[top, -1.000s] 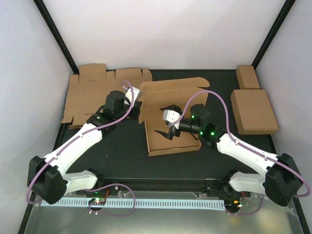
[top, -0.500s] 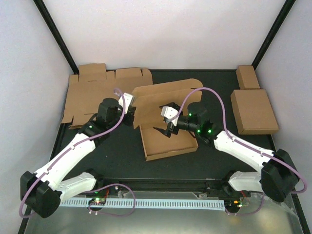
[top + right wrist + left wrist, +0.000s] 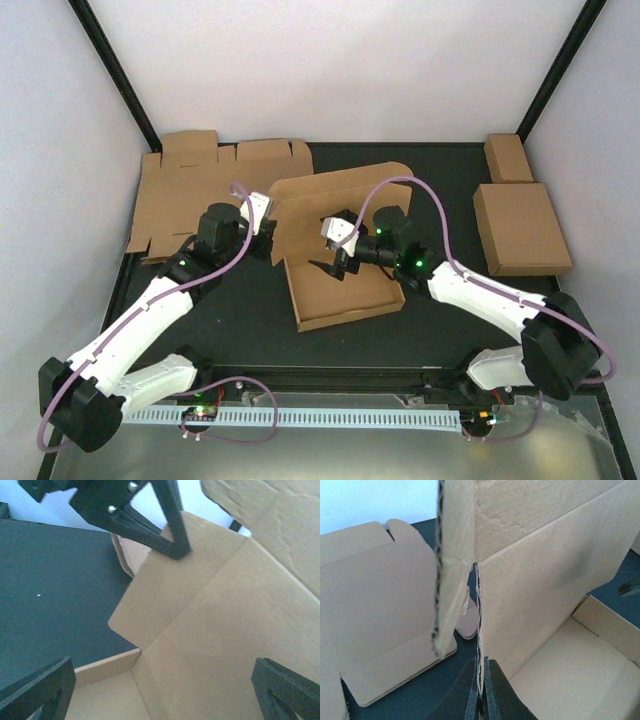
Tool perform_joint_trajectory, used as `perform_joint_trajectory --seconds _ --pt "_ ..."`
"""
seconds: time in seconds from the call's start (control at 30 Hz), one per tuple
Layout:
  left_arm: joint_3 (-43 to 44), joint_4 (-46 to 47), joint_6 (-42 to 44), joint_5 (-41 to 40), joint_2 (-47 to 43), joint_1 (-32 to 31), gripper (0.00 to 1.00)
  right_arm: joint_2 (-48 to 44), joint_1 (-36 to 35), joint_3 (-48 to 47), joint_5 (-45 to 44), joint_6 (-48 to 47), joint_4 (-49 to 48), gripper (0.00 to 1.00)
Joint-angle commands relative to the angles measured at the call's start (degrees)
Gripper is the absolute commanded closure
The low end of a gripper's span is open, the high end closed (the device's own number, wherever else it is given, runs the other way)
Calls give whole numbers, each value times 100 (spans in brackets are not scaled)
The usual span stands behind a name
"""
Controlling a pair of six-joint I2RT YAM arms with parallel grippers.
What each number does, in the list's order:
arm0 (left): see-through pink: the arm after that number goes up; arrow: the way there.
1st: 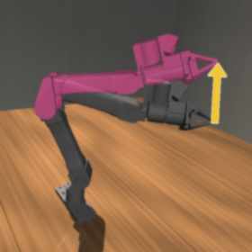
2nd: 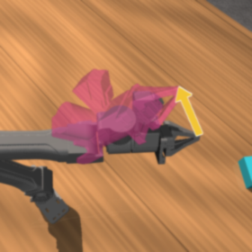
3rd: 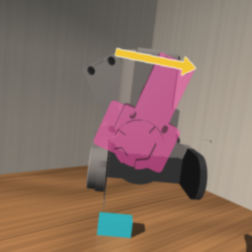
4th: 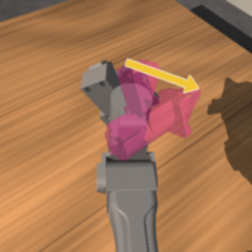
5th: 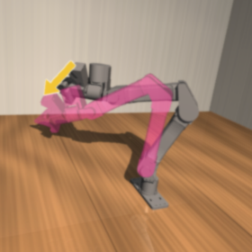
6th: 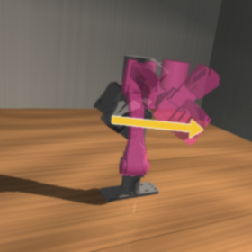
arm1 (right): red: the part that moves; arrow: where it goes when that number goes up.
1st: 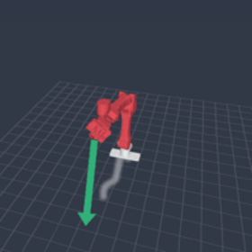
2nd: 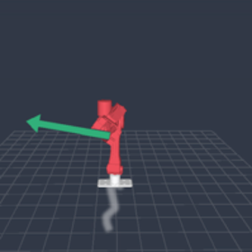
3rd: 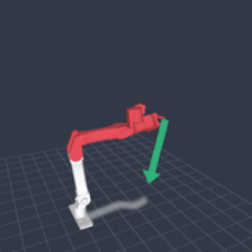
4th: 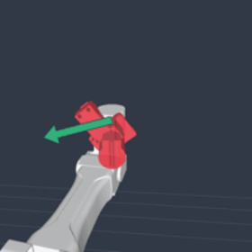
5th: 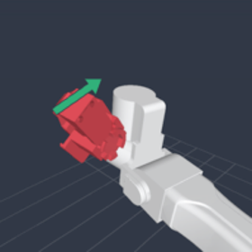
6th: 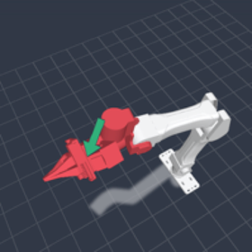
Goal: Fold the paper box
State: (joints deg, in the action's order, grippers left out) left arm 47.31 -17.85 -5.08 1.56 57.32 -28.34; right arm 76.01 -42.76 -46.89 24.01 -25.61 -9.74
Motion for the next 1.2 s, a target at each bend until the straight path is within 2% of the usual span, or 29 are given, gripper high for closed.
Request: perform_joint_trajectory --seconds 0.0,0.4,0.57,0.73,0.93,1.17 --pt "28 -78 -6 -42 -103 48 99 187 -265 -343 212 -283 58 0" --pt "-13 -106 -2 2 -116 48 99 98 -329 -344 -111 -345 76 0" --pt "-18 -107 -2 -7 -161 48 98 -99 -334 -46 -469 -322 -219 0" --pt "-22 -100 -2 -5 -163 48 99 24 -338 -109 -585 -364 -15 0" --pt "20 -224 23 -108 -201 55 99 301 -342 -332 63 -234 -78 0" --pt "16 -431 83 -300 -380 74 98 313 -382 -347 138 -208 -188 0"
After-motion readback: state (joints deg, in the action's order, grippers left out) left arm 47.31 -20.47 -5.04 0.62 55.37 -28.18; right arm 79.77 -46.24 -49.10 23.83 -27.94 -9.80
